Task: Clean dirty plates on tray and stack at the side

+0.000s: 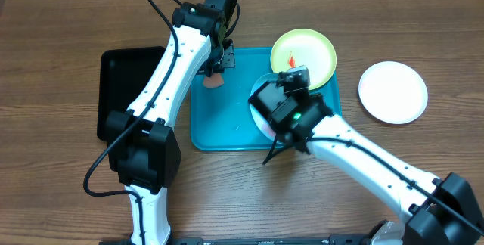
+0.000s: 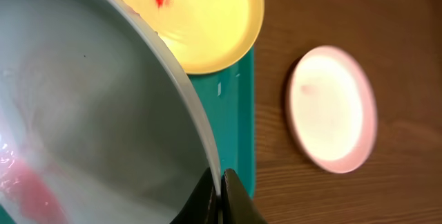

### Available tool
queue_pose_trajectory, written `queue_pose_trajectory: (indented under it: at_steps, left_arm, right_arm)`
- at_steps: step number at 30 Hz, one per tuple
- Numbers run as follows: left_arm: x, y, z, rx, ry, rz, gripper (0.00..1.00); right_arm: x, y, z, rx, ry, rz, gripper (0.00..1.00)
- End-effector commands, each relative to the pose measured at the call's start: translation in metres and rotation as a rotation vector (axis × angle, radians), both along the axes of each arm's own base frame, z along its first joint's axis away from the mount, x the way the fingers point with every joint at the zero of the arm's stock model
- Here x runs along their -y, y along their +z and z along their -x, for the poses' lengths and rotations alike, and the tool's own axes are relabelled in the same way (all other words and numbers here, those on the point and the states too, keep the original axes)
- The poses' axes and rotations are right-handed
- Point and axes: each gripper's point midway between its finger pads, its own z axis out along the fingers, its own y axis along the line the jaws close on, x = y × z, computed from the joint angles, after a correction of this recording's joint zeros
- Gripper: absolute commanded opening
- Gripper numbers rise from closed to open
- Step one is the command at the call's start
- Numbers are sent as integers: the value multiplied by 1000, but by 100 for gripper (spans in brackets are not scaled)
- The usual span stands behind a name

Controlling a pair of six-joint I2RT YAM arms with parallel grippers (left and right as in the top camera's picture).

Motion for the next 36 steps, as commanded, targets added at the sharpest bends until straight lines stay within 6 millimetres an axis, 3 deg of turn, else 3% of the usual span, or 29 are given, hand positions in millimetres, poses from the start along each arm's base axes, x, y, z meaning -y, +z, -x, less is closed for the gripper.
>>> queue_pose_trajectory:
  at_steps: [1, 12, 24, 28, 36]
  left_arm:
    - [1, -2, 0, -6, -18, 7, 4]
    - [1, -3, 0, -7, -13, 7, 4]
    - [1, -3, 1, -8, -11, 7, 4]
    - [0, -3, 1, -8, -10, 7, 4]
    - [0, -3, 0, -8, -9, 7, 4]
  right_arm:
    - [1, 52, -7, 220, 0, 116, 4]
    - [-13, 130, 9, 603, 19, 408, 4]
    - [-22, 137, 16, 644, 40, 423, 4]
    - [-25, 120, 14, 580, 49, 339, 4]
    - [-34, 30, 17, 150, 6, -77, 4]
